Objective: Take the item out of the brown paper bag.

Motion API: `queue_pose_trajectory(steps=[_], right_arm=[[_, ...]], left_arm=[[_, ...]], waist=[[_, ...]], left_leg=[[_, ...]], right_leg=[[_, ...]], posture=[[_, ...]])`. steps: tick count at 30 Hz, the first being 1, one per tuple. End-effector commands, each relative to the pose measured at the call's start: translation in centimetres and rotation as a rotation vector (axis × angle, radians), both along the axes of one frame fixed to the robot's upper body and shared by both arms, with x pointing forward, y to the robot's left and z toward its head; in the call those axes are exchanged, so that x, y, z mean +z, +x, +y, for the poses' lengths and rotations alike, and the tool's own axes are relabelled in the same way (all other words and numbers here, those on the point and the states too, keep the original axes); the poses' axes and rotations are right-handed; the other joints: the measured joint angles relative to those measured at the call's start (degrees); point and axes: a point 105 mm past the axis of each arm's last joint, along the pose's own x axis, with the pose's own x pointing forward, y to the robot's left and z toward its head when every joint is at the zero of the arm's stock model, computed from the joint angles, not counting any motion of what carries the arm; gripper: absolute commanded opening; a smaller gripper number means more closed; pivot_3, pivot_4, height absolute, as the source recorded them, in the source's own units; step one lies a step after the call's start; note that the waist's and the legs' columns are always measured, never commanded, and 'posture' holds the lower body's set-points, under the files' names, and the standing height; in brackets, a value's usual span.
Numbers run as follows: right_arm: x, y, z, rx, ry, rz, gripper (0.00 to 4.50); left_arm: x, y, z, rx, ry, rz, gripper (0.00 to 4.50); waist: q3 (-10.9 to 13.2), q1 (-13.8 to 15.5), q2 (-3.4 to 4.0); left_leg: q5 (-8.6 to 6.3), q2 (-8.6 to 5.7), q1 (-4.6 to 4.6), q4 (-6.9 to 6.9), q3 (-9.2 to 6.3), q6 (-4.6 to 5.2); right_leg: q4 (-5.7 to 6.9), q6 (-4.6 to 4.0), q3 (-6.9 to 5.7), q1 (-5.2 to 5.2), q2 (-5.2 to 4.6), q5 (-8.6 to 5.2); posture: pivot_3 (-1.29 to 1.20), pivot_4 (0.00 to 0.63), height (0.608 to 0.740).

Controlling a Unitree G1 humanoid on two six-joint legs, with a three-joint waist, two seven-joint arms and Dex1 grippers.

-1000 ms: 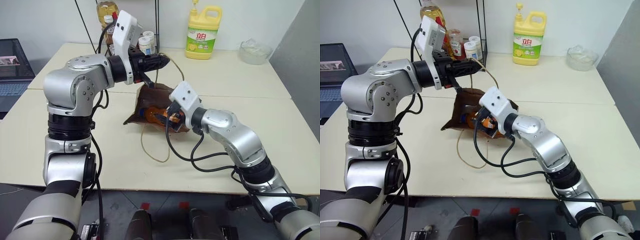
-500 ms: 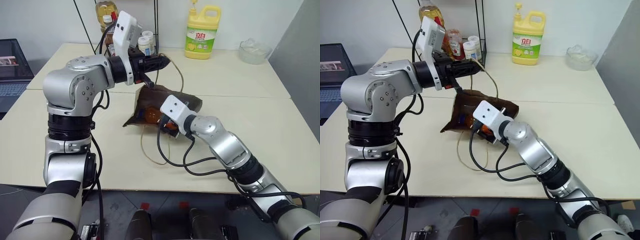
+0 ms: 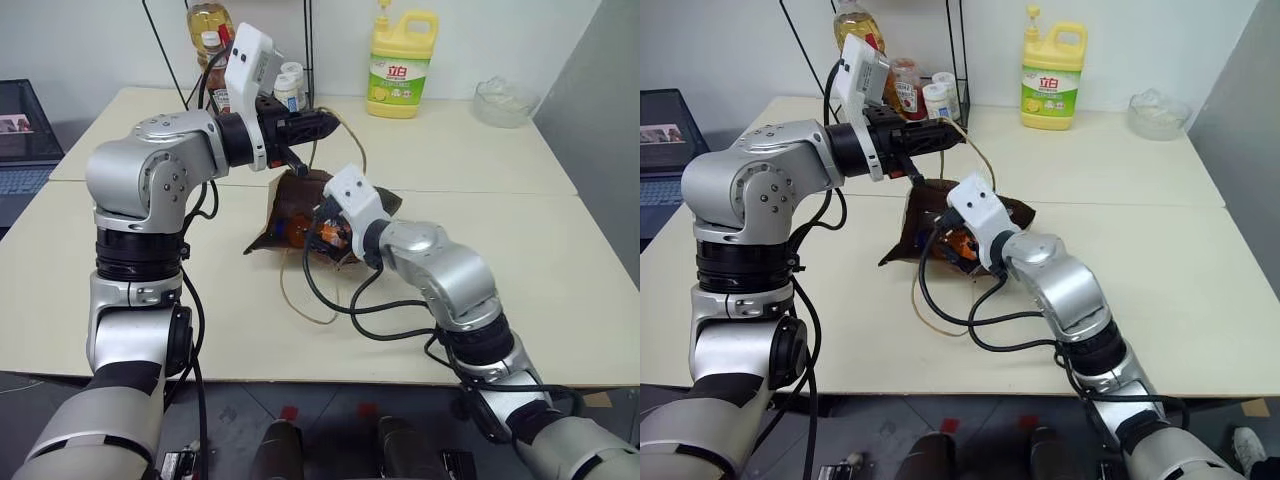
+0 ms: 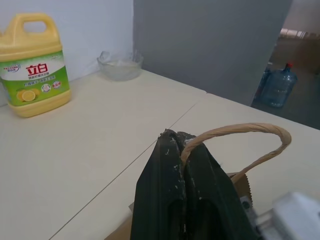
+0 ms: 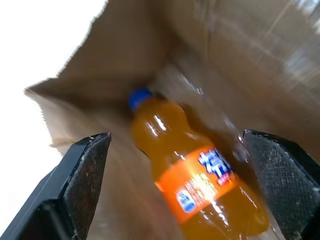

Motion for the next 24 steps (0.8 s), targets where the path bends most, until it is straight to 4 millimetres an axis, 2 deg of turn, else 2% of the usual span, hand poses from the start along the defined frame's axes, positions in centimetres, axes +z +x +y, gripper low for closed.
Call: queue_pose_trajectory(steps=[1, 5, 10, 13, 19, 24], right_arm=[[-1.5, 1.8, -1.6, -0.030, -0.188, -0.168, 4.45], [-3.3, 2.5, -4.1, 0.011, -0.410, -0.261, 4.45], [-3.9, 2.4, -4.4, 0.091, -0.524, -0.304, 4.45], [-4.0, 2.6, -4.0, 0.127, -0.582, -0.349, 4.45], [-2.3, 2.4, -0.7, 0.246, -0.604, -0.542, 4.45], [-3.3, 1.7, 0.4, 0.343, -0.622, -0.586, 4.45]], left_arm=[[1.8, -0.8, 0.0, -0.017, -0.034, -0.078, 0.00], [1.8, -0.8, 0.2, -0.009, -0.035, -0.075, 0.00], [1.7, -0.8, 0.0, -0.010, -0.036, -0.074, 0.00], [1.7, -0.7, -0.1, -0.012, -0.038, -0.075, 0.00], [1.7, -0.7, -0.3, -0.016, -0.038, -0.074, 0.00], [1.6, -0.6, -0.2, -0.012, -0.038, -0.072, 0.00]], waist=[[0.0, 0.0, 0.00], [0.0, 0.2, 0.00], [0.0, -0.2, 0.00], [0.0, -0.3, 0.00], [0.0, -0.4, 0.00], [0.0, -0.4, -0.01]], left_leg=[[0.00, -0.03, 0.00, 0.01, 0.01, 0.00], [-0.06, -0.02, 0.02, 0.04, 0.02, 0.11], [-0.04, 0.00, 0.02, 0.04, 0.02, 0.09], [0.02, 0.01, 0.02, 0.02, 0.02, -0.02], [0.03, 0.02, 0.03, 0.04, 0.02, -0.04], [0.04, 0.01, 0.02, 0.03, 0.03, -0.06]], right_leg=[[0.00, 0.00, 0.00, 0.00, -0.02, 0.00], [0.00, 0.00, 0.01, 0.03, -0.03, 0.00], [0.00, 0.00, 0.02, 0.02, 0.00, 0.00], [0.00, 0.00, 0.03, 0.02, 0.01, 0.00], [0.03, 0.00, 0.03, 0.02, 0.01, 0.00], [0.01, 0.00, 0.03, 0.02, -0.01, 0.00]], posture=[[0.00, 0.150, 0.740], [0.00, 0.150, 0.740], [0.00, 0.150, 0.740], [0.00, 0.150, 0.740], [0.00, 0.150, 0.740], [0.00, 0.150, 0.740]])
